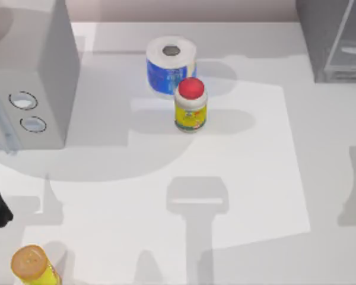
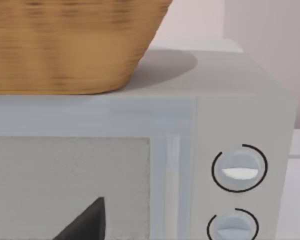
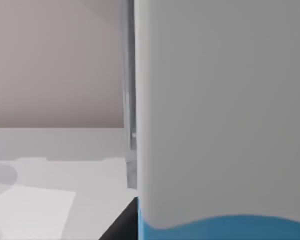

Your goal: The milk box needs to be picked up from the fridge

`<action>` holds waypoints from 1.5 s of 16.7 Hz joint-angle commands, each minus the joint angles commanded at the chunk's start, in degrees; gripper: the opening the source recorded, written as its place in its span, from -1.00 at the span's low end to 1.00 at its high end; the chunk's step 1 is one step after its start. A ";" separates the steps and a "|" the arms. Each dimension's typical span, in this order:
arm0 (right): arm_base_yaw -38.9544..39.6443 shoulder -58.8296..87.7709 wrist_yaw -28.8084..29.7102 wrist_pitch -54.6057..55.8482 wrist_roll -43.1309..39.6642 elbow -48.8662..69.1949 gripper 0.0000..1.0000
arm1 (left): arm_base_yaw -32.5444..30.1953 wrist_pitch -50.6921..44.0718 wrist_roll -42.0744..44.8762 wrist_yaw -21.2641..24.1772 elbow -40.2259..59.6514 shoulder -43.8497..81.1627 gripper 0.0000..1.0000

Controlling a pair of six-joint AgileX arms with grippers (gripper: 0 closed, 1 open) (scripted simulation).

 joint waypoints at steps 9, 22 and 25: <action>8.07 21.81 -2.98 21.47 0.07 1.90 -1.00 | 0.00 0.00 0.00 0.00 0.00 0.00 1.00; 28.38 82.69 -10.75 76.80 1.00 5.43 -1.00 | 0.00 0.00 0.00 0.00 0.00 0.00 1.00; 30.64 88.87 -11.61 82.95 0.92 6.04 -1.00 | 0.00 0.00 0.00 0.00 0.00 0.00 1.00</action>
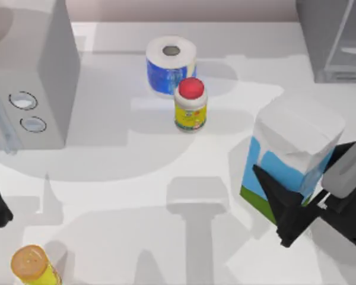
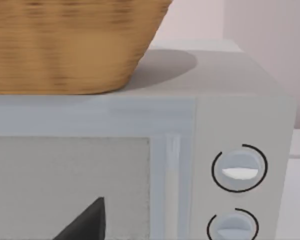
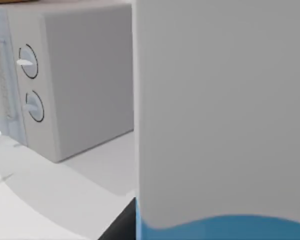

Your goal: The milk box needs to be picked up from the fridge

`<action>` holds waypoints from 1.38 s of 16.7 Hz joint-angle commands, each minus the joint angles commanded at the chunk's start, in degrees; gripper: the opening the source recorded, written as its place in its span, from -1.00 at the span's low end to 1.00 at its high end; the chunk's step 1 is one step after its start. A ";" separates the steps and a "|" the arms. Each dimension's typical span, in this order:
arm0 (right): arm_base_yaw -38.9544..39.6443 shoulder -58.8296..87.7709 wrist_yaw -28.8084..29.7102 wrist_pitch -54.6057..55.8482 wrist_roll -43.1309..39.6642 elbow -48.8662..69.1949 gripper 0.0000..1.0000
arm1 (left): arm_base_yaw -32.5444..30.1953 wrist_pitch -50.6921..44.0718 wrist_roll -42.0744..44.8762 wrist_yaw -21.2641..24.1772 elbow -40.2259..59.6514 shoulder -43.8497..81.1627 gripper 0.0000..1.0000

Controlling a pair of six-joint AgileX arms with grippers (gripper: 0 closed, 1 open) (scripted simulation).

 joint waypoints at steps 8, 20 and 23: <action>0.29 2.05 0.06 1.68 0.06 0.30 -1.00 | 0.00 0.00 0.00 0.00 0.00 0.00 1.00; 3.39 25.17 3.08 13.85 -0.13 11.45 -1.00 | 0.00 0.00 0.00 0.00 0.00 0.00 1.00; 3.39 25.17 3.08 13.85 -0.13 11.45 -1.00 | 0.00 0.00 0.00 0.00 0.00 0.00 1.00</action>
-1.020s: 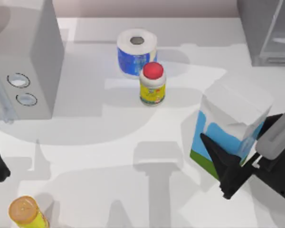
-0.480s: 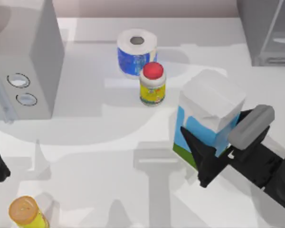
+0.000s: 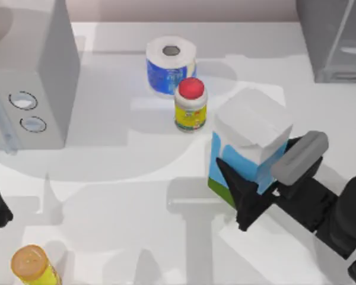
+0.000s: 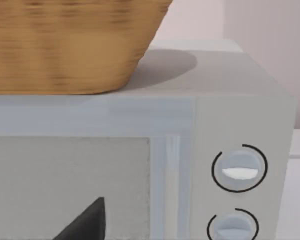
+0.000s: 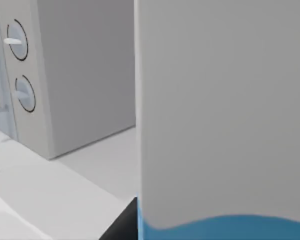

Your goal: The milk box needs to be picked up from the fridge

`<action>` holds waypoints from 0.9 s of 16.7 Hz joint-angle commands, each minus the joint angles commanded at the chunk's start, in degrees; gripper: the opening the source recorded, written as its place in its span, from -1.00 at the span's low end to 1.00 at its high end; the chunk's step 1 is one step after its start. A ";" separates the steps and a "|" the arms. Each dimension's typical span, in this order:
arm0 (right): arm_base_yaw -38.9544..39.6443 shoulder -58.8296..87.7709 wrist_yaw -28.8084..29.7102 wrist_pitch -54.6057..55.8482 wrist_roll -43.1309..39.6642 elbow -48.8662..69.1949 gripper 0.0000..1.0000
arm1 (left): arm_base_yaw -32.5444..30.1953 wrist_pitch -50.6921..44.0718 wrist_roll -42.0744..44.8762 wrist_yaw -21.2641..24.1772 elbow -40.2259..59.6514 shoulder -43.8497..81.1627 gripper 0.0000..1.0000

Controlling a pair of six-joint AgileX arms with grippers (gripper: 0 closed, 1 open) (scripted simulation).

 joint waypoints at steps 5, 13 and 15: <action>0.00 0.00 0.00 0.00 0.00 0.00 -0.25 | 0.00 0.00 0.00 0.00 0.00 0.00 1.00; 0.00 0.00 0.00 0.00 0.00 0.00 0.96 | 0.00 0.00 0.00 0.00 0.00 0.00 1.00; 0.00 0.00 0.00 0.00 0.00 0.00 1.00 | 0.00 0.00 0.00 0.00 0.00 0.00 1.00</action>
